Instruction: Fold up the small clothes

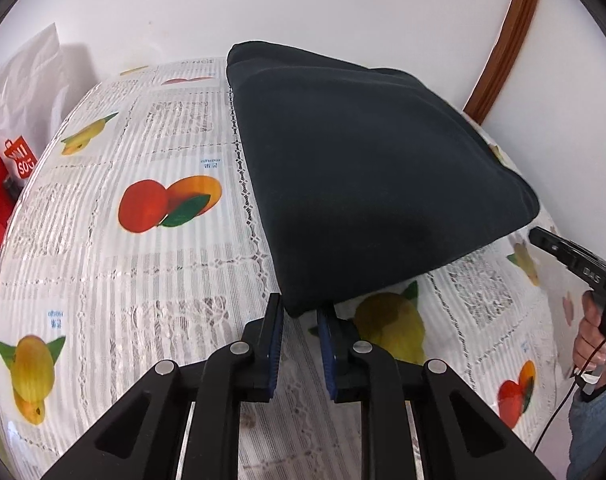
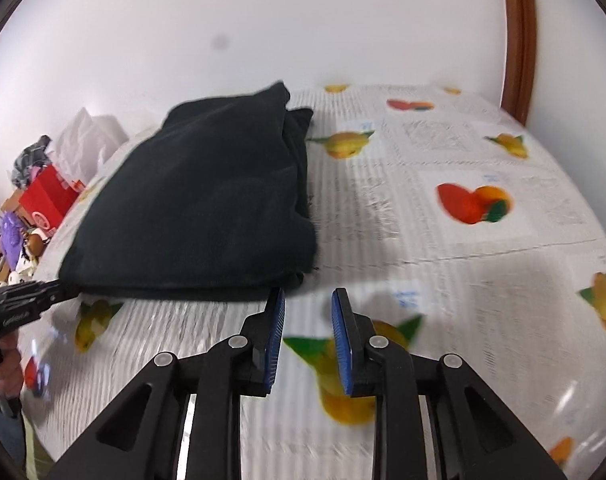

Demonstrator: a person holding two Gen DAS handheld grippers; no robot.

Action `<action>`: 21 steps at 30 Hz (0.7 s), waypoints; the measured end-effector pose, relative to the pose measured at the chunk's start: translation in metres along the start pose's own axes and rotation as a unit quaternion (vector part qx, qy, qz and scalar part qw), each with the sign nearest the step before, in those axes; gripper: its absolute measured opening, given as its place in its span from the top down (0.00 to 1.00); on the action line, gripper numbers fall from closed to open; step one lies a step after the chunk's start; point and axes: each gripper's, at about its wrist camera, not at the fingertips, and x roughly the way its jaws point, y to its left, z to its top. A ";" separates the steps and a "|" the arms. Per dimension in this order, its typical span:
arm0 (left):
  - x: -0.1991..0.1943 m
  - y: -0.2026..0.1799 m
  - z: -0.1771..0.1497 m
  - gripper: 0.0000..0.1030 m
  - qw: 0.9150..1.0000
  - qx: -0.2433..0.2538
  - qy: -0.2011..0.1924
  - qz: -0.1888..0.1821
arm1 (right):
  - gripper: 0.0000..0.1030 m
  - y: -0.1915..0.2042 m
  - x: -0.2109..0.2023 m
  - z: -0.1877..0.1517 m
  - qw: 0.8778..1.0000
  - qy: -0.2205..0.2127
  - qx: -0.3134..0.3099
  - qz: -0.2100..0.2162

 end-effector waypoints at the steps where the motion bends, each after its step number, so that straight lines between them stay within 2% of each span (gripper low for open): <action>1: -0.003 -0.001 -0.001 0.84 1.000 0.000 -0.002 -0.001 | 0.76 0.000 -0.012 0.000 1.000 -0.013 -0.005 0.004; 6: -0.020 -0.006 -0.002 0.76 1.000 0.009 -0.023 -0.005 | 0.76 0.008 -0.030 0.013 0.998 -0.056 -0.006 0.013; 12: -0.035 -0.022 0.014 0.73 0.999 0.027 -0.043 0.013 | 0.76 0.029 -0.006 0.033 0.997 -0.081 0.001 0.007; 13: -0.033 -0.023 0.020 0.73 0.998 0.029 -0.046 0.015 | 0.76 0.032 0.000 0.032 0.997 -0.079 0.001 0.004; 16: -0.028 -0.029 0.034 0.73 0.998 0.033 -0.050 0.013 | 0.76 0.036 0.021 0.024 0.999 -0.038 -0.001 -0.011; 21: -0.010 -0.026 0.049 0.73 0.998 0.028 -0.048 0.024 | 0.76 0.042 0.018 0.009 0.998 -0.009 -0.043 -0.042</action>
